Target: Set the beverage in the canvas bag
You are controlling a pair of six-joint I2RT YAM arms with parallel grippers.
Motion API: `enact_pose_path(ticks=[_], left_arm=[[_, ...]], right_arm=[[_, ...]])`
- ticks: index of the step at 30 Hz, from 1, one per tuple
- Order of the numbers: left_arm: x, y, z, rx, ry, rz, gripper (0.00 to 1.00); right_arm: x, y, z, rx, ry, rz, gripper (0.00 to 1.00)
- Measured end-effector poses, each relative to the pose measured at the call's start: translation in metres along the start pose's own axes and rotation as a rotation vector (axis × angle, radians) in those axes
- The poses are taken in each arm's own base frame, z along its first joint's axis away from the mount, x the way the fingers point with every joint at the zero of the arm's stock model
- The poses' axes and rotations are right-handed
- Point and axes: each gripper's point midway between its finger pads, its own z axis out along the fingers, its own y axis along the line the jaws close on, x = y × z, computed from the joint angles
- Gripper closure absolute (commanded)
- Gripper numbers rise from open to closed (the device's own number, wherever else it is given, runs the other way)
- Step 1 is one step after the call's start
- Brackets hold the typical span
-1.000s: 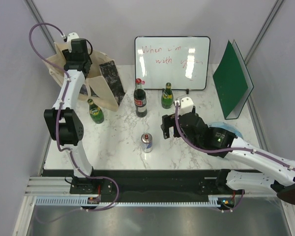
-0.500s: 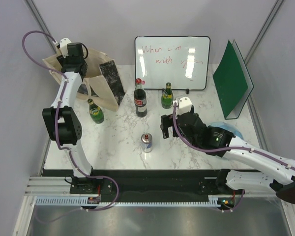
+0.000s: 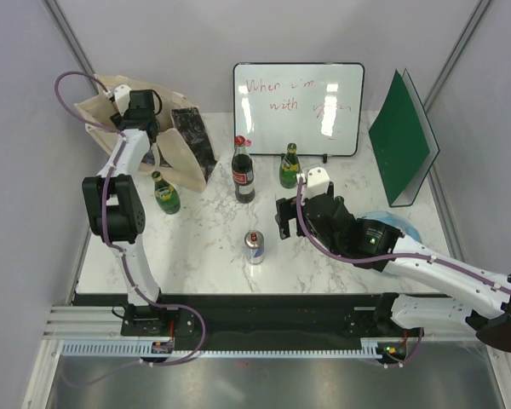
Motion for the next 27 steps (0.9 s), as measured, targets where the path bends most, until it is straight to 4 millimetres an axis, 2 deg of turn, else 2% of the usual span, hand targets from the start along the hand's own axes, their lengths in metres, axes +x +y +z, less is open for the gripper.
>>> enact_pose_path(ticks=[6, 9, 10, 11, 12, 15, 19, 27], left_arm=[[0.013, 0.006, 0.027, -0.028, 0.029, -0.005, 0.98], [0.009, 0.016, 0.034, -0.046, 0.029, -0.016, 0.98], [0.007, 0.017, 0.034, -0.049, 0.025, -0.019, 0.95], [0.003, 0.018, 0.035, -0.049, 0.018, -0.026, 0.89], [-0.001, 0.019, 0.035, -0.049, 0.011, -0.030, 0.72], [-0.012, 0.019, 0.035, -0.045, -0.009, -0.035, 0.51], [-0.016, 0.017, 0.035, -0.039, -0.022, -0.033, 0.48], [-0.008, 0.017, 0.040, -0.045, -0.006, -0.015, 0.48]], right_arm=[[-0.001, -0.002, 0.000, 0.012, -0.005, -0.011, 0.02], [0.000, -0.003, 0.001, 0.017, -0.004, -0.017, 0.02], [0.000, -0.003, 0.002, 0.018, -0.003, -0.018, 0.02], [0.000, -0.003, 0.003, 0.020, -0.003, -0.021, 0.02], [0.000, -0.003, 0.004, 0.021, -0.003, -0.022, 0.02], [0.002, -0.003, 0.006, 0.023, 0.002, -0.031, 0.02], [0.002, -0.002, 0.007, 0.024, 0.001, -0.032, 0.02], [0.008, -0.005, 0.010, 0.033, 0.009, -0.039, 0.02]])
